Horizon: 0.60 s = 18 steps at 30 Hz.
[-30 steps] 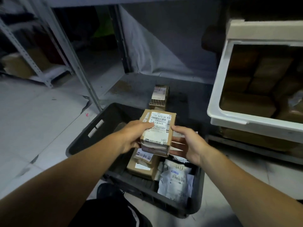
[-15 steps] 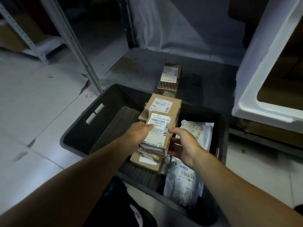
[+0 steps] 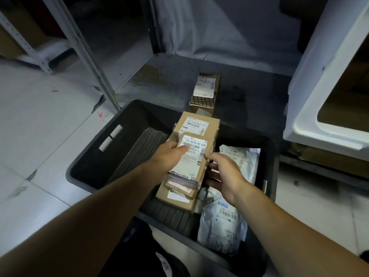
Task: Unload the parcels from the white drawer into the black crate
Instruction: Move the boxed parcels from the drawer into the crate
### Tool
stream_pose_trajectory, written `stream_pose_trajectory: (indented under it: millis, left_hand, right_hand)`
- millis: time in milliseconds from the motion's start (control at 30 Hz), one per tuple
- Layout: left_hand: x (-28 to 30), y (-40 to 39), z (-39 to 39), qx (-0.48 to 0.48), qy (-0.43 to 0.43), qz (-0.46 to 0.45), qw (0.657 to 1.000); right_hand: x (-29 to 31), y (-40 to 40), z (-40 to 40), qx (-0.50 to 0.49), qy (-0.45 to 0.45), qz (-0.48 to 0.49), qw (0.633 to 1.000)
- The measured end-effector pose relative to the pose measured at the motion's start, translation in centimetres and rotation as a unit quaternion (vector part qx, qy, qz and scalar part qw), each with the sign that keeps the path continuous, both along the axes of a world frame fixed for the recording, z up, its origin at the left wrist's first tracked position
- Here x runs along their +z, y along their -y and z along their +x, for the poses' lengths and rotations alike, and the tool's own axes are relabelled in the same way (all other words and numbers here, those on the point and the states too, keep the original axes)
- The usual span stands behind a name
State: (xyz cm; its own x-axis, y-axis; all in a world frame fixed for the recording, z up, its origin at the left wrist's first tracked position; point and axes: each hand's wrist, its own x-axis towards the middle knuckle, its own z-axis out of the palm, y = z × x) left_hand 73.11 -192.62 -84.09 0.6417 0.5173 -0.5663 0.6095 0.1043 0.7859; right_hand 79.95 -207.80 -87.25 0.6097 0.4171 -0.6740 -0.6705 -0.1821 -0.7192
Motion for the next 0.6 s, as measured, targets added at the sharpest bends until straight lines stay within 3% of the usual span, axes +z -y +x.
stream_pose_trajectory:
  millis: [133, 233, 300, 400, 500, 600]
  left_hand:
    - [1.6, 0.2, 0.2, -0.03, 0.004, 0.078, 0.997]
    - [2.9, 0.3, 0.1, -0.112, -0.025, 0.213, 0.97]
    - [3.6, 0.4, 0.1, -0.185, -0.058, 0.364, 0.911]
    - [5.6, 2.0, -0.3, -0.277, -0.096, 0.527, 0.797]
    - [7.7, 4.1, -0.6, -0.305, -0.106, 0.569, 0.756]
    - [9.5, 6.5, -0.6, -0.32, -0.104, 0.594, 0.731]
  right_hand:
    - [2.4, 1.5, 0.3, -0.013, 0.066, -0.041, 0.997]
    - [4.2, 2.9, 0.9, 0.049, 0.215, -0.116, 0.969]
    - [5.4, 4.0, 1.2, 0.133, 0.343, -0.189, 0.91]
    - [8.1, 5.9, 1.1, 0.232, 0.499, -0.289, 0.783]
    - [10.5, 7.7, 0.8, 0.278, 0.6, -0.375, 0.65]
    - [12.9, 9.8, 0.3, 0.28, 0.626, -0.41, 0.602]
